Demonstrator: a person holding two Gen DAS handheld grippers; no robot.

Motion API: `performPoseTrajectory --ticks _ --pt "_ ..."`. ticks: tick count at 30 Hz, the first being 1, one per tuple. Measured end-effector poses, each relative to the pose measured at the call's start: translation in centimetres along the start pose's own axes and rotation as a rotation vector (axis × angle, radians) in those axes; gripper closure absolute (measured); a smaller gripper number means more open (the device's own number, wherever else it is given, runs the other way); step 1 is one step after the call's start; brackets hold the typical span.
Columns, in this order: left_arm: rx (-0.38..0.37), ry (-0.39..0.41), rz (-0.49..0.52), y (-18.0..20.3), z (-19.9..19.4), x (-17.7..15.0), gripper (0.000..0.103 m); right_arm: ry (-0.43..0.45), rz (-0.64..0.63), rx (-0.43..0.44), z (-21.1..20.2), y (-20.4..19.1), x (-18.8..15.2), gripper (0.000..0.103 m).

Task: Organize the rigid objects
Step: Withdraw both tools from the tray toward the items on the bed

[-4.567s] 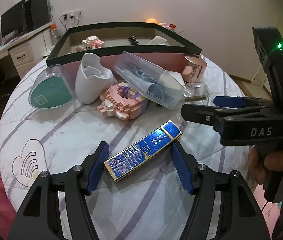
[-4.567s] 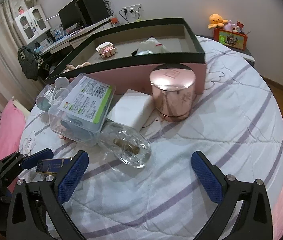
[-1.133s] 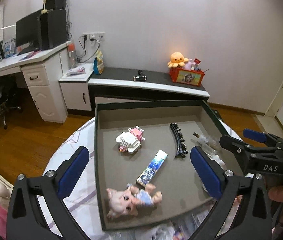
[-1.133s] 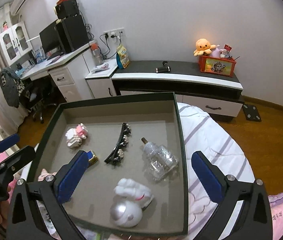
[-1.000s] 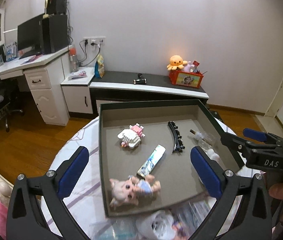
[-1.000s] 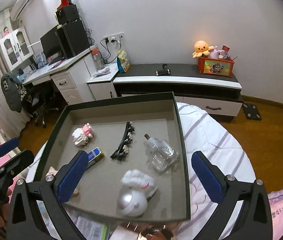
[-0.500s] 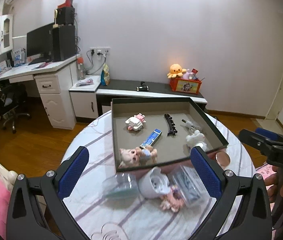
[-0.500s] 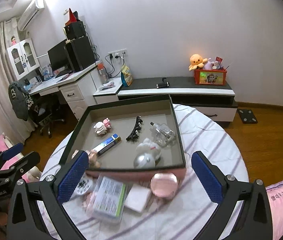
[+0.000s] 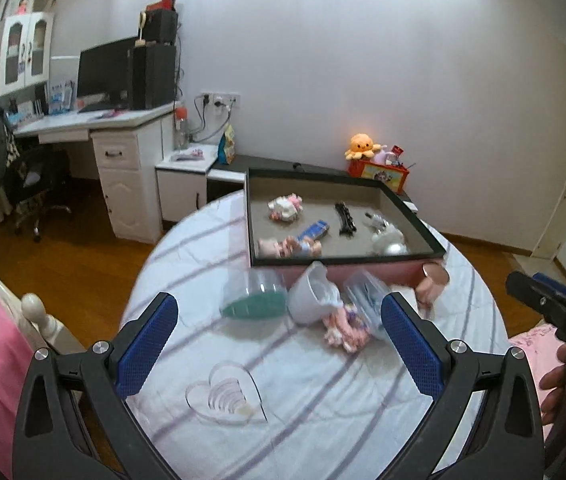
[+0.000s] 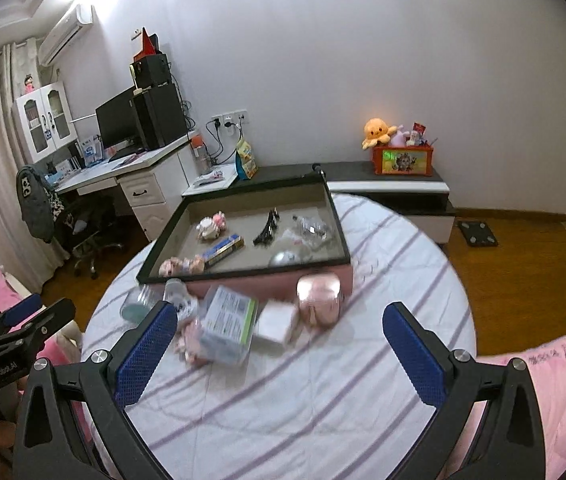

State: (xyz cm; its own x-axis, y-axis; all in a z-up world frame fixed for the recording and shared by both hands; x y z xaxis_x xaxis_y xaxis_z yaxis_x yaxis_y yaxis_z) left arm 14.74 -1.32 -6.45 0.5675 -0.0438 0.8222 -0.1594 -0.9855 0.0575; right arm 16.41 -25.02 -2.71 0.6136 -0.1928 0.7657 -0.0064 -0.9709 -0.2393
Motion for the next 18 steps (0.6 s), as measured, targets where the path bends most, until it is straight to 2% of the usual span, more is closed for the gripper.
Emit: performPoseTrajectory --ticks 5,11,18 --pt "-0.003 -0.035 0.006 0.5 0.4 -1.8 0.000 -0.046 0.009 -0.001 0.7 0.3 -1.8 0.000" --pt "0.004 -0.041 0.010 0.6 0.7 -2.0 0.000 -0.048 0.020 -0.013 0.7 0.8 -2.1 0.000" --pt "0.027 -0.079 0.003 -0.1 2.4 -2.4 0.000 -0.092 0.032 0.002 2.4 0.8 -2.7 0.000"
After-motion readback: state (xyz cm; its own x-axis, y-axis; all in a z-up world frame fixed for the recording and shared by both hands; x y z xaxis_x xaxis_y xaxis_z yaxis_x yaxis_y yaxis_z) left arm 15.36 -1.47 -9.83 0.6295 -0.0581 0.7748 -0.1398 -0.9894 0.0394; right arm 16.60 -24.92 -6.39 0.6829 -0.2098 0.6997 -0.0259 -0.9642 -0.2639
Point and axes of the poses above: each gripper's, at about its wrist camera, not at the fingertips, and z roughly the way its jaws point, y to its right, x to its top, the point moved 8 cm from there along z, roughly the way its jaws point, and after that the axes turned 5 degrees about z, right-handed, at the moved point
